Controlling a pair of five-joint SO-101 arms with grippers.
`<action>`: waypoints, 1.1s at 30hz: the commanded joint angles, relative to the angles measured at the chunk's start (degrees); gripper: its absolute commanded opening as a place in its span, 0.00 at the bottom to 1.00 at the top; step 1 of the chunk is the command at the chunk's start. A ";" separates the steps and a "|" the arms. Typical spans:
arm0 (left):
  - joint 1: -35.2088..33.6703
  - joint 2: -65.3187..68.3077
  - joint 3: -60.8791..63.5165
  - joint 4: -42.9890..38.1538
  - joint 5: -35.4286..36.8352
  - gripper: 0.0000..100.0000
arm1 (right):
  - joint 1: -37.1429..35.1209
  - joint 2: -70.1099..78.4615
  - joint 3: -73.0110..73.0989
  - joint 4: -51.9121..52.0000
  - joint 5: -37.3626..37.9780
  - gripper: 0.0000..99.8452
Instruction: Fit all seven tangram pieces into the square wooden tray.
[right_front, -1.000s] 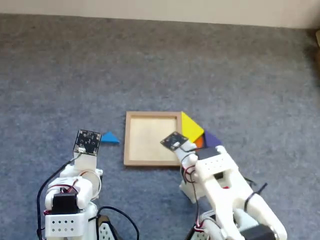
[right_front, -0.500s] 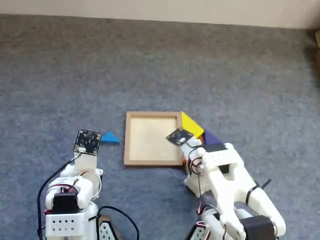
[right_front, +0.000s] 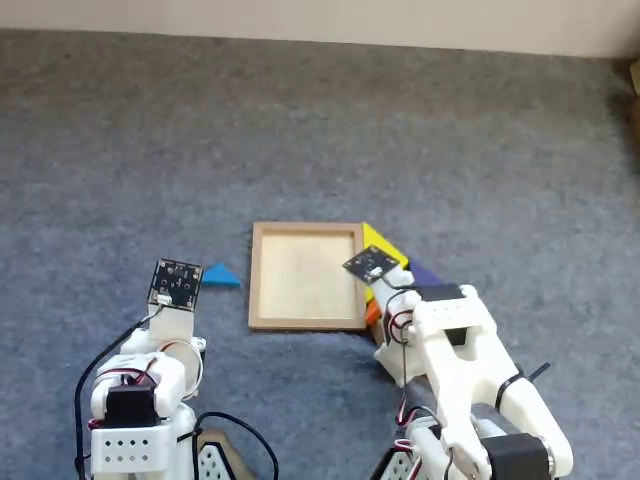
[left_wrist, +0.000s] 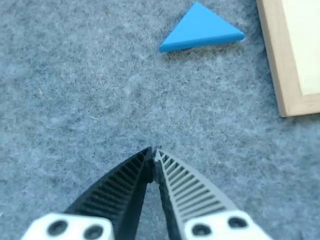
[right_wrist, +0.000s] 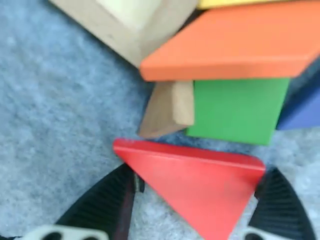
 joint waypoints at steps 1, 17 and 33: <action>-0.22 -1.63 1.19 0.18 0.53 0.04 | 2.42 1.80 -0.22 -2.86 0.62 0.24; -0.22 -1.63 1.19 0.18 0.53 0.04 | -3.30 1.80 -12.62 17.27 0.26 0.18; -0.22 -1.63 1.19 0.18 0.53 0.04 | -3.21 1.80 -14.29 17.63 0.18 0.18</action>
